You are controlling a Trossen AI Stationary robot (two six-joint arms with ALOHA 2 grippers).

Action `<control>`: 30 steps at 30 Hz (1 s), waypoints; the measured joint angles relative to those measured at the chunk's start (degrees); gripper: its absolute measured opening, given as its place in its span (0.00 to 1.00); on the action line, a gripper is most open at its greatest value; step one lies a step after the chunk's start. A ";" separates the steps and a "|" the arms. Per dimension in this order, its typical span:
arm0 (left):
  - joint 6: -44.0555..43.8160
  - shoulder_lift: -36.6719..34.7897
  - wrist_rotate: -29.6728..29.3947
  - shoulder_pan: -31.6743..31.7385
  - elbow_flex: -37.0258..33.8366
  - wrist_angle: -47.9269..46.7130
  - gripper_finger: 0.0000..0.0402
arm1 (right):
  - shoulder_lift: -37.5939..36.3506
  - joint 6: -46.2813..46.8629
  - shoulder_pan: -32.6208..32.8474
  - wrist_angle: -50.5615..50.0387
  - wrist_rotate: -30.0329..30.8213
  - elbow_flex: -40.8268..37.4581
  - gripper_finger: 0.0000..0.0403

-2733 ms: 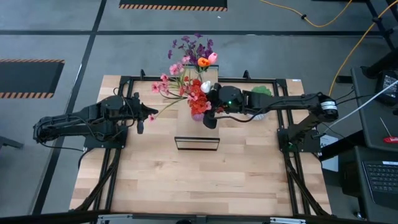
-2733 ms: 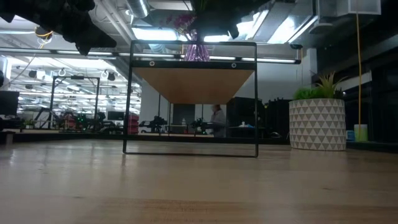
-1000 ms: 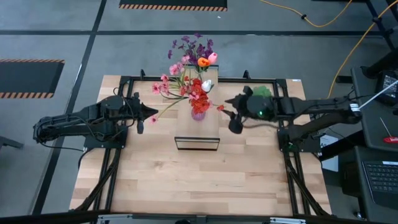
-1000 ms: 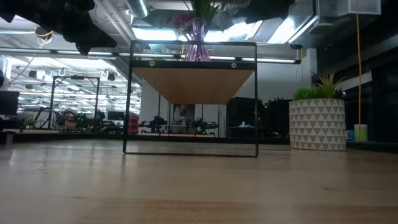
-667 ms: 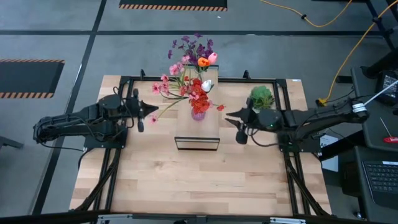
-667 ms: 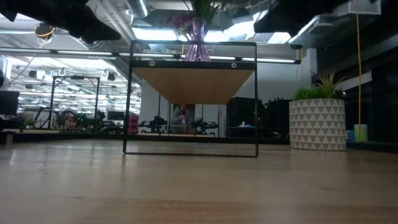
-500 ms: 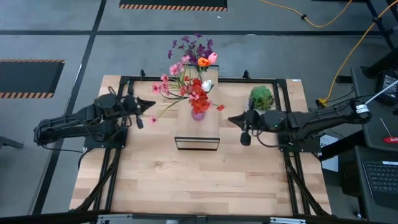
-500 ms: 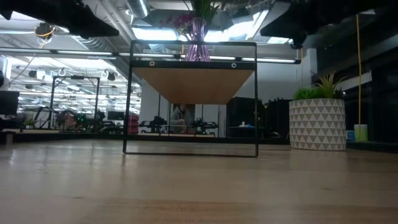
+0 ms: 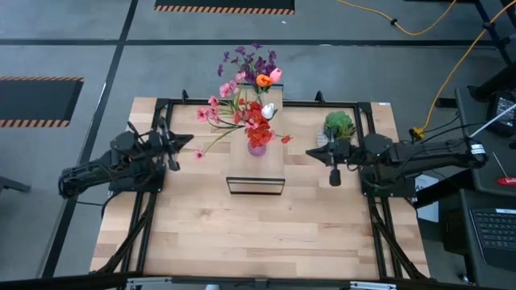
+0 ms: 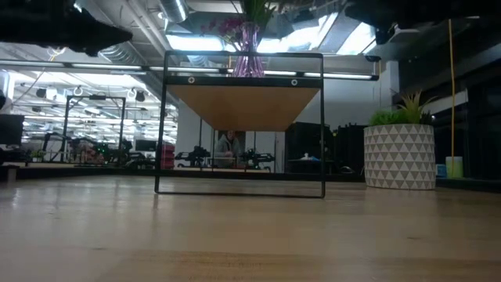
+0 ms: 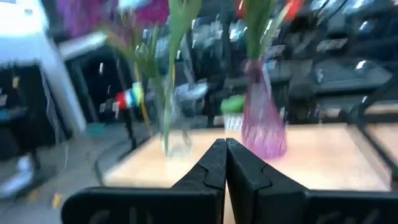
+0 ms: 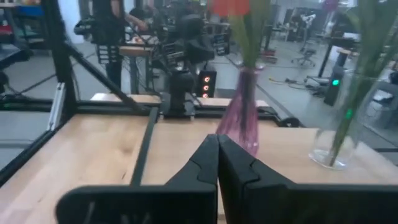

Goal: Pick and place flowers into a vace then onto a shelf
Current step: Return to Home Position

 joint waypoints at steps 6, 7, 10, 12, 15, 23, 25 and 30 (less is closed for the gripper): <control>0.00 0.47 1.68 0.00 -7.97 11.12 0.01 | -1.72 -1.44 -1.11 -2.33 -2.25 -0.04 0.00; -0.46 0.18 1.48 0.00 -9.36 13.64 0.01 | -1.73 -1.51 -1.11 -2.76 -2.89 -0.04 0.00; -2.12 0.00 1.55 0.00 -12.88 15.97 0.00 | -1.75 -1.66 -1.09 -1.50 -3.22 -1.52 0.00; -2.65 0.06 0.84 0.00 -12.88 15.51 0.00 | -2.10 -1.65 -1.13 2.29 -3.23 -4.65 0.00; -3.49 -0.03 0.49 0.02 -12.88 13.71 0.01 | -3.30 -1.74 -1.11 9.15 -4.53 -10.00 0.00; -3.46 0.15 -1.10 0.00 -12.88 12.95 0.01 | -11.87 0.11 -1.11 14.28 -7.64 -20.66 0.00; -3.55 0.17 -1.51 0.02 -12.88 12.70 0.01 | -14.76 0.04 -1.09 14.35 -8.90 -22.62 0.00; -3.52 0.17 -1.43 0.01 -12.88 12.72 0.02 | -22.45 -1.55 -1.11 14.20 -12.82 -27.11 0.00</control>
